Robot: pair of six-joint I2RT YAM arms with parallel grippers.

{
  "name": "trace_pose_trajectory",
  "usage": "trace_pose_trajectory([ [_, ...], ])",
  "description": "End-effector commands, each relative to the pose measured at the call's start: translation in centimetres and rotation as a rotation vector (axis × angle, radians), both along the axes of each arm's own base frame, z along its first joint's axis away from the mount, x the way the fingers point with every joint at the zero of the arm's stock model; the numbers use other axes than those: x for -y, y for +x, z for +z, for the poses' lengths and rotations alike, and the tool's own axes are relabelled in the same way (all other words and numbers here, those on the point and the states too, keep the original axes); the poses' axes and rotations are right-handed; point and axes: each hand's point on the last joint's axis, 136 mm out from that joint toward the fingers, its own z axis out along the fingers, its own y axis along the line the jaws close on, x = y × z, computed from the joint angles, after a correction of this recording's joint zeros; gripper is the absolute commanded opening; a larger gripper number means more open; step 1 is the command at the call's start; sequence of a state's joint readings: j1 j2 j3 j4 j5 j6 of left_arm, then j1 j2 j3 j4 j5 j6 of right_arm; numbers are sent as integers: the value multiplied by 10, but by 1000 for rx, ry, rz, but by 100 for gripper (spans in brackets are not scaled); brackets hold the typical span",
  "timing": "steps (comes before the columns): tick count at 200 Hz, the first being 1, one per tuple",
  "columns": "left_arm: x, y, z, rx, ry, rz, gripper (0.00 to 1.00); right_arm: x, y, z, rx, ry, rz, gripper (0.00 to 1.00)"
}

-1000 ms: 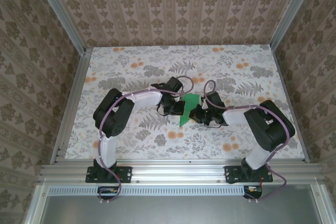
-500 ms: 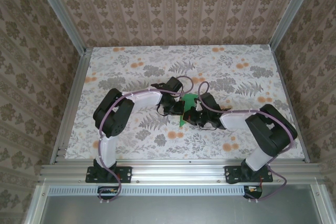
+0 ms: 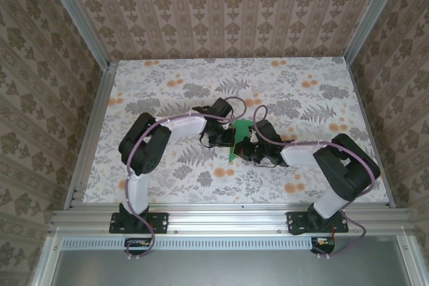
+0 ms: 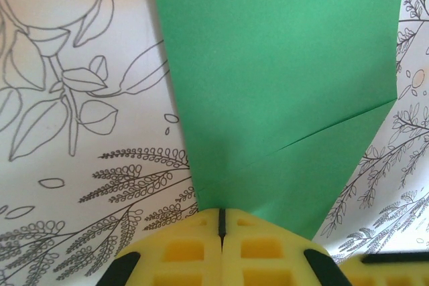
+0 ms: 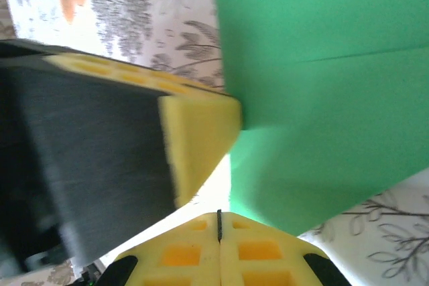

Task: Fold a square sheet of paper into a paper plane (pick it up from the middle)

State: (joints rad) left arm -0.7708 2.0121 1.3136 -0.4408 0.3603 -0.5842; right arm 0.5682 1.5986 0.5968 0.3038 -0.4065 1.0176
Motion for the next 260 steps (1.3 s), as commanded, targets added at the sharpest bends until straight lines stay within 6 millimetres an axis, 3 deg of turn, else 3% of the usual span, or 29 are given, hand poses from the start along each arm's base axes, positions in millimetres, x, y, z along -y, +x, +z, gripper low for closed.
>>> trace_pose_trajectory([
  [1, -28, -13, -38, -74, 128, 37, 0, -1, -11, 0, -1, -21, 12, 6],
  [29, -27, -13, -37, -73, 125, 38, 0, -7, -15, -10, -20, -36, 21, 6],
  [87, -27, -12, -35, -68, 123, 42, 0, -2, -24, -49, -100, -136, 19, 6],
  [109, -27, -12, -32, -65, 119, 46, 0, -1, -25, -35, -83, -135, 26, 7],
  [126, -26, -11, -27, -54, 108, 49, 0, 2, -20, -9, -29, -145, 33, 10],
  [153, -24, -6, -8, -29, 95, 54, 0, 36, -5, 20, 45, -199, -39, 18],
  [168, -22, -1, 12, 2, 81, 60, 5, 62, 4, 25, 50, -177, -113, 27],
  [197, -19, 9, 48, 72, 49, 75, 16, 89, 17, 26, 28, -95, -167, 30],
  [214, -17, 12, 62, 89, 33, 66, 19, 88, 22, 29, 27, -64, -146, 32],
  [218, -16, 11, 64, 92, 29, 61, 19, 87, 21, 21, 1, -66, -140, 33],
  [260, 4, 6, 81, 94, -68, -14, 14, 76, 32, 9, -29, -7, -132, 37],
])
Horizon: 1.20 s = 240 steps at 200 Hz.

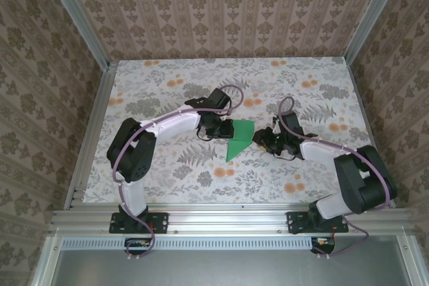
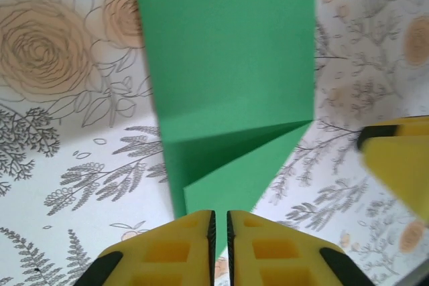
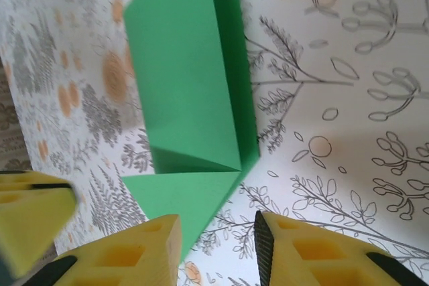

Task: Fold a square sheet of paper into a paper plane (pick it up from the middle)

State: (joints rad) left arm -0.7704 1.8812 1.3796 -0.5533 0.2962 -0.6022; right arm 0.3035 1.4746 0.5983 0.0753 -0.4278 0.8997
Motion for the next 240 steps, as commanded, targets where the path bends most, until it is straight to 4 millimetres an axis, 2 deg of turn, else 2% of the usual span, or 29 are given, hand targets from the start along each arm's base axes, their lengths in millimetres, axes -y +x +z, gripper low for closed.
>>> trace_pose_trajectory([
  [1, 9, -5, 18, 2, -51, -61, 13, -12, 4, 1, 2, 68, 37, 37],
  [35, 20, -11, 4, -47, -39, -106, 6, -22, 11, -4, -4, 118, 51, 38],
  [66, 16, -12, -15, -83, 5, -96, 4, -25, 14, -9, -13, 134, 51, 39],
  [119, 10, -10, -33, -94, 54, -81, 2, -29, 17, -15, -24, 152, 60, 40],
  [147, 4, -10, -43, -105, 90, -73, 0, -32, 18, -11, -10, 173, 68, 40],
  [194, -1, -9, -55, -109, 120, -63, 0, -36, 17, -8, 4, 180, 108, 40],
  [240, -1, -8, -59, -109, 120, -53, 0, -39, 15, -11, 8, 161, 169, 37],
])
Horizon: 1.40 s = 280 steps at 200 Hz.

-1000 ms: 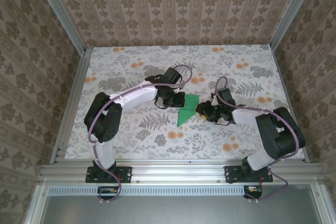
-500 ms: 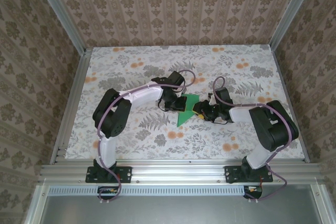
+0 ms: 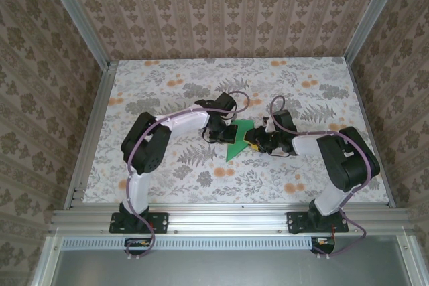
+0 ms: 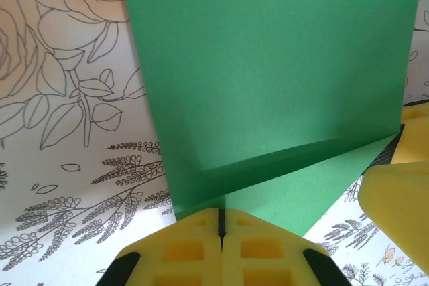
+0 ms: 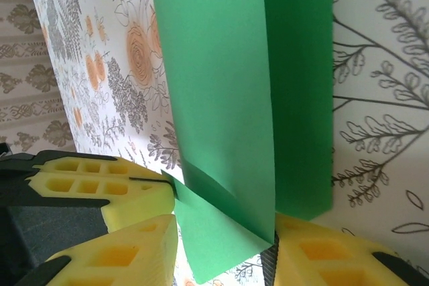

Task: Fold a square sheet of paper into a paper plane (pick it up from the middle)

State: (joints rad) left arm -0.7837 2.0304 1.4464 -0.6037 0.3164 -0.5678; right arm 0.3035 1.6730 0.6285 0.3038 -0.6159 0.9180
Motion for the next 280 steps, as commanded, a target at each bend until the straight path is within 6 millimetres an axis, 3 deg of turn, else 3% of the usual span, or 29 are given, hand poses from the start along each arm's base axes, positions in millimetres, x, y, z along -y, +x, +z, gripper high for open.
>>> trace_pose_trajectory([
  [1, -8, -1, -14, -16, 40, -3, 0, -5, 0, 0, 9, 0, 58, 36],
  [143, -12, -3, -23, -13, 46, 7, 0, -12, 3, -3, 29, -89, 267, 32],
  [183, -12, -2, -15, 16, 36, 6, 1, -12, 3, -3, 16, -92, 273, 20],
  [213, -10, -2, 1, 74, 11, -8, 9, -7, 3, -4, -12, -118, 230, 9],
  [280, 8, -35, 26, 252, 31, -173, 28, -10, -2, 3, -37, -100, 157, 5],
])
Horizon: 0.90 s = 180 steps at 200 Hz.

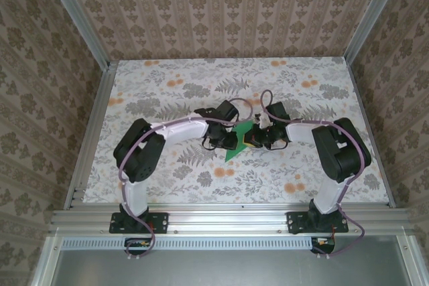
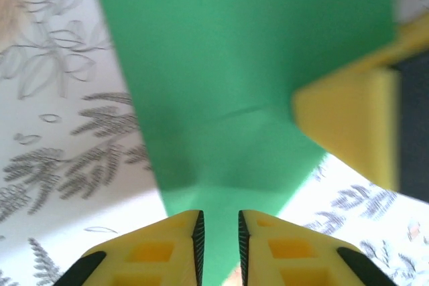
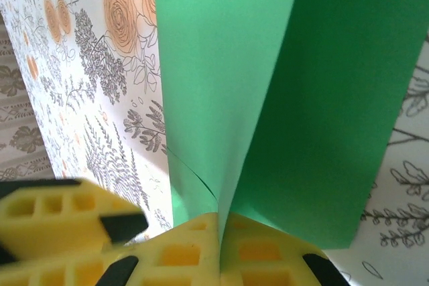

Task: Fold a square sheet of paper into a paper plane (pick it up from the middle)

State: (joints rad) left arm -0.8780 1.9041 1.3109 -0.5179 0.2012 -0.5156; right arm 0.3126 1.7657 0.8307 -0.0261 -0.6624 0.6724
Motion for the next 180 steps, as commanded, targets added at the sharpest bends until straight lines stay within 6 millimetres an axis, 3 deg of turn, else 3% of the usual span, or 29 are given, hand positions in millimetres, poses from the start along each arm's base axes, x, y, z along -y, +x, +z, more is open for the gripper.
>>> trace_pose_trajectory([
  [1, 5, -8, 15, 101, 15, -72, 29, -1, -1, 10, 11, -2, -38, 5],
  [68, 6, -28, 2, 171, 122, -143, 37, -1, -4, 13, 6, -7, -50, 5],
  [180, 1, -24, -15, 228, 235, -136, 36, -5, -7, 15, -2, -3, -44, 5],
])
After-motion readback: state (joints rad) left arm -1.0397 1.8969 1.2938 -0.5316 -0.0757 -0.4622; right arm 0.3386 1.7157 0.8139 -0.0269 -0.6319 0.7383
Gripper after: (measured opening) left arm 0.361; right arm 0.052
